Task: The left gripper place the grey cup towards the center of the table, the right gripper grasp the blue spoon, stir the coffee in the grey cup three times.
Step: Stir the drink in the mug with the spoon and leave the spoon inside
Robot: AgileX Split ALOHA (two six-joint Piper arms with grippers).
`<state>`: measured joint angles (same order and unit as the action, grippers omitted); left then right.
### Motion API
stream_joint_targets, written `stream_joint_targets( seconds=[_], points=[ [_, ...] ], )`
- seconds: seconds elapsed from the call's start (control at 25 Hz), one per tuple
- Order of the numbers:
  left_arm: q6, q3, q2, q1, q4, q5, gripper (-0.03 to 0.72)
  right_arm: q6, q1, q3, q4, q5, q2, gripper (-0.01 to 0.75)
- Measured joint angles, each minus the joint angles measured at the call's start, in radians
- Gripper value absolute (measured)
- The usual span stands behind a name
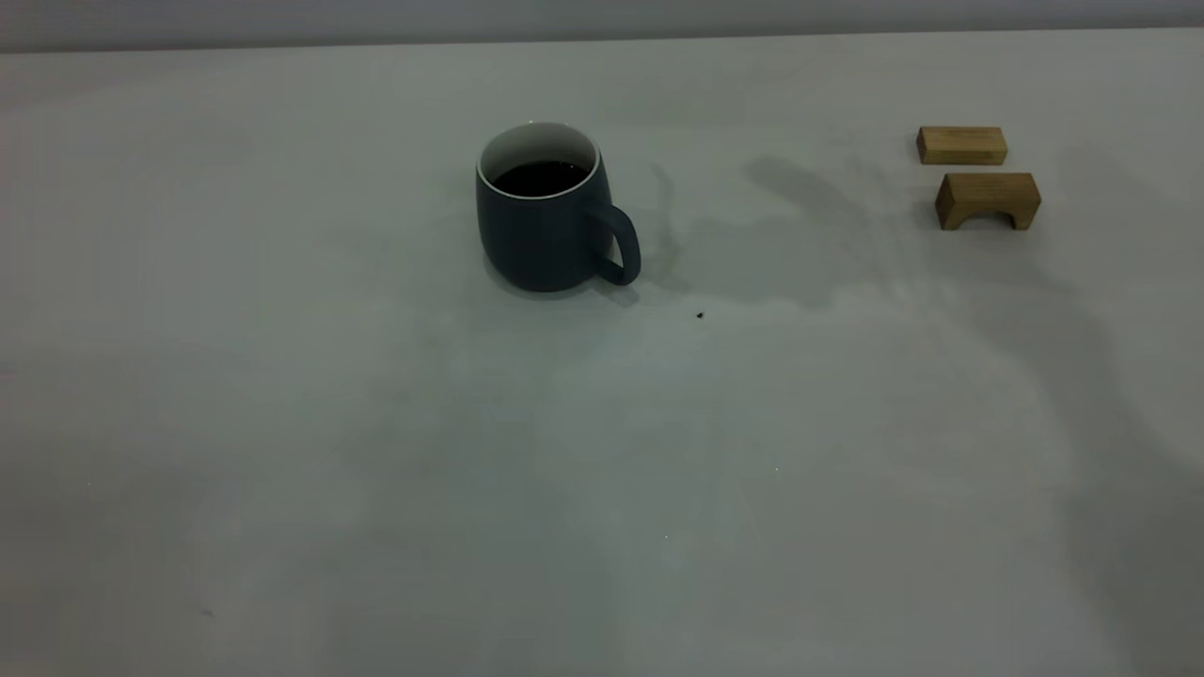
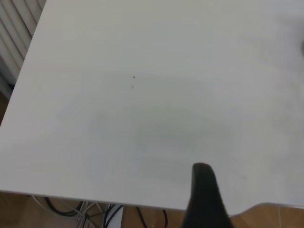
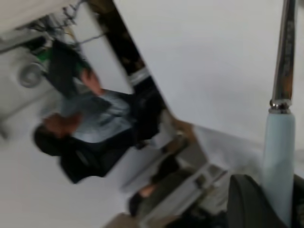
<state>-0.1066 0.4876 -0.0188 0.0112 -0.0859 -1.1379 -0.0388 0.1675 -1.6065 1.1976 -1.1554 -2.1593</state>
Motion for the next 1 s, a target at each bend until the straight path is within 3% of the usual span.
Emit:
stream_joint_targets(
  seconds=[0.28,0.48,0.68,1.0],
  points=[
    [0.0,0.0,0.0,0.0,0.0,0.0,0.585,-0.369,0.083,0.0,0.051,0.021,0.0,0.145],
    [0.0,0.0,0.0,0.0,0.0,0.0,0.585,-0.587,0.142,0.0,0.071,0.099,0.0,0.145],
    [0.0,0.0,0.0,0.0,0.0,0.0,0.585,-0.699,0.192,0.0,0.117,0.178,-0.005,0.145],
    [0.0,0.0,0.0,0.0,0.0,0.0,0.585,-0.755,0.222,0.0,0.361,0.208,-0.118,0.145]
  ],
)
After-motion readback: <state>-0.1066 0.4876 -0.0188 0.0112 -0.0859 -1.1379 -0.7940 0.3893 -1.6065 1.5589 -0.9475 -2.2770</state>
